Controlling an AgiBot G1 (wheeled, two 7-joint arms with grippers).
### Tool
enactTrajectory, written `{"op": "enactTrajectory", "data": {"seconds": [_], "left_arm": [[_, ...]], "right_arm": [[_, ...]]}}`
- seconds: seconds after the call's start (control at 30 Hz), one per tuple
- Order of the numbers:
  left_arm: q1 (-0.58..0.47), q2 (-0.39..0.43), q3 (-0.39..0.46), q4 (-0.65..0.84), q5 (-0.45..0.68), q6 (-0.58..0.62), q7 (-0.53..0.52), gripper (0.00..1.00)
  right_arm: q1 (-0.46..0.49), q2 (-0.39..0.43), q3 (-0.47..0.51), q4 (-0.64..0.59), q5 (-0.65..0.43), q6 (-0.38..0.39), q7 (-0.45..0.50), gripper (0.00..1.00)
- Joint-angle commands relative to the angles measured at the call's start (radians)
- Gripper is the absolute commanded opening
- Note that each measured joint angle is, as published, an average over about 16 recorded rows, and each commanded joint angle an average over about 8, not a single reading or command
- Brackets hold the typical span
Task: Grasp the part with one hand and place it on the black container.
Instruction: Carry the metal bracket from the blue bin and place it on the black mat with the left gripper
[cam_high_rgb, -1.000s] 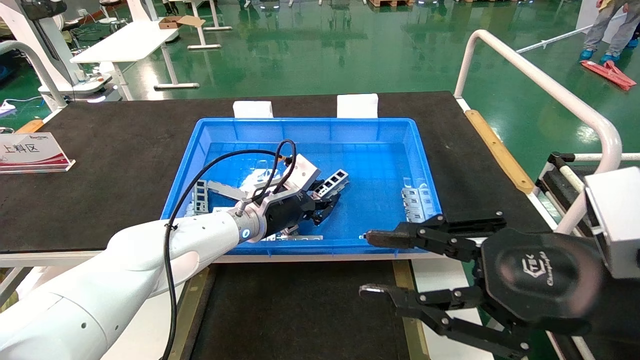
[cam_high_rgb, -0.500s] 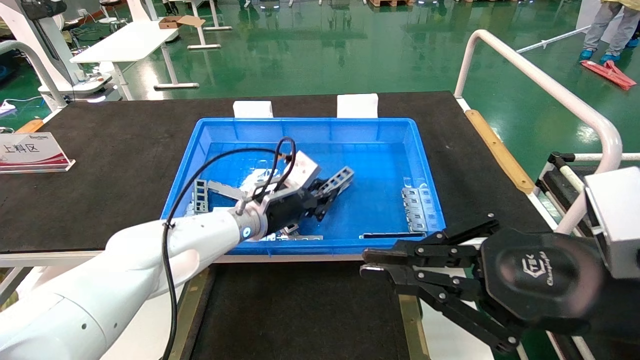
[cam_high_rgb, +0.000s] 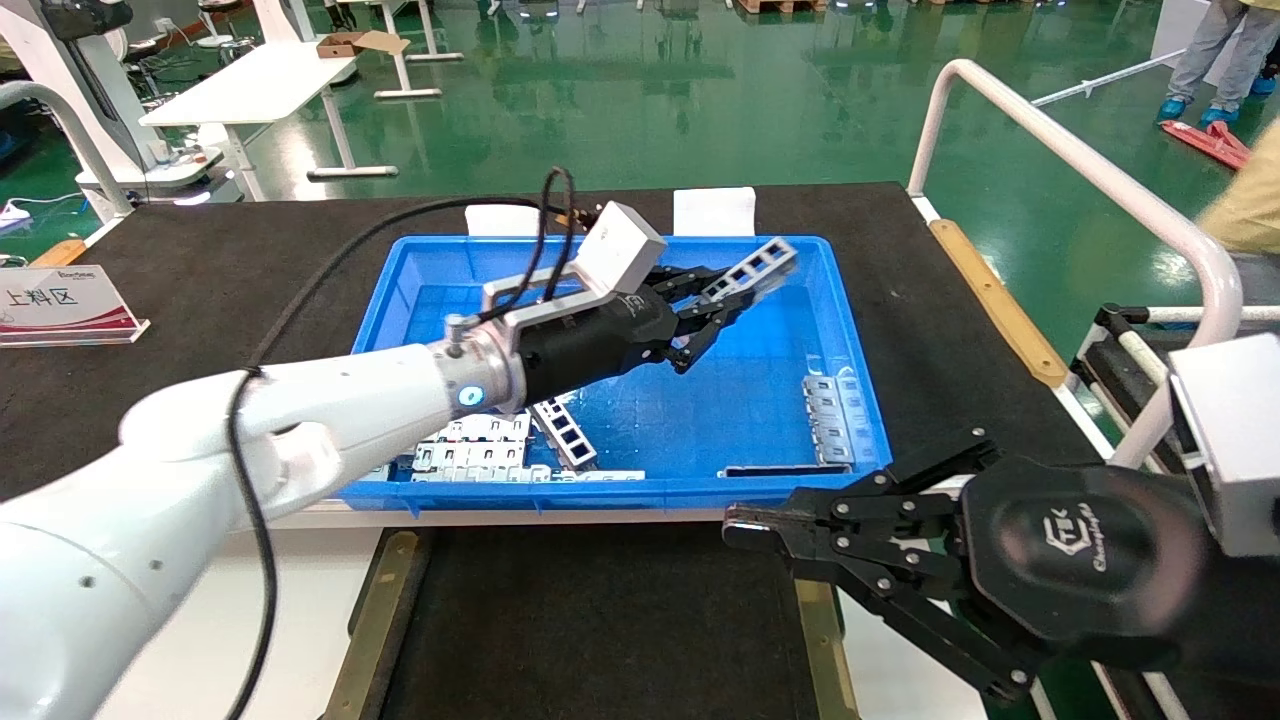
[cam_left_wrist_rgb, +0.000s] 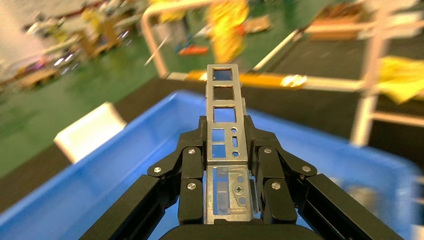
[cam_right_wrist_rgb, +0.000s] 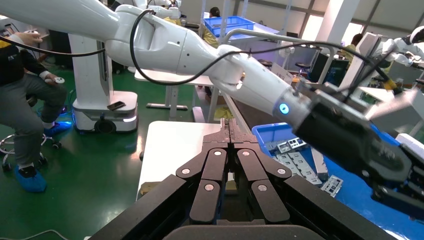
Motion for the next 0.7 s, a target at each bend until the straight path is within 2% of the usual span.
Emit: {"op": "enactTrajectory", "data": {"seconds": [0.03,0.2,0.37,0.53,0.7], "left_arm": [[-0.006,-0.017,-0.014,0.003,-0.020,0.077,0.025,0.00],[0.021,-0.085,-0.023,-0.047,-0.043,0.199,0.036,0.00],[0.068,-0.168,-0.017,-0.154,-0.049,0.260,0.017,0.00],[0.134,-0.262,-0.008,-0.310,-0.051,0.261,-0.013,0.00],[0.223,-0.366,0.009,-0.493,-0.048,0.211,-0.057,0.00]], "right_arm": [[0.000,0.000,0.000,0.000,0.000,0.000,0.000,0.00],[0.000,0.000,0.000,0.000,0.000,0.000,0.000,0.00],[0.000,0.000,0.000,0.000,0.000,0.000,0.000,0.00],[0.000,0.000,0.000,0.000,0.000,0.000,0.000,0.00],[0.000,0.000,0.000,0.000,0.000,0.000,0.000,0.00]]}}
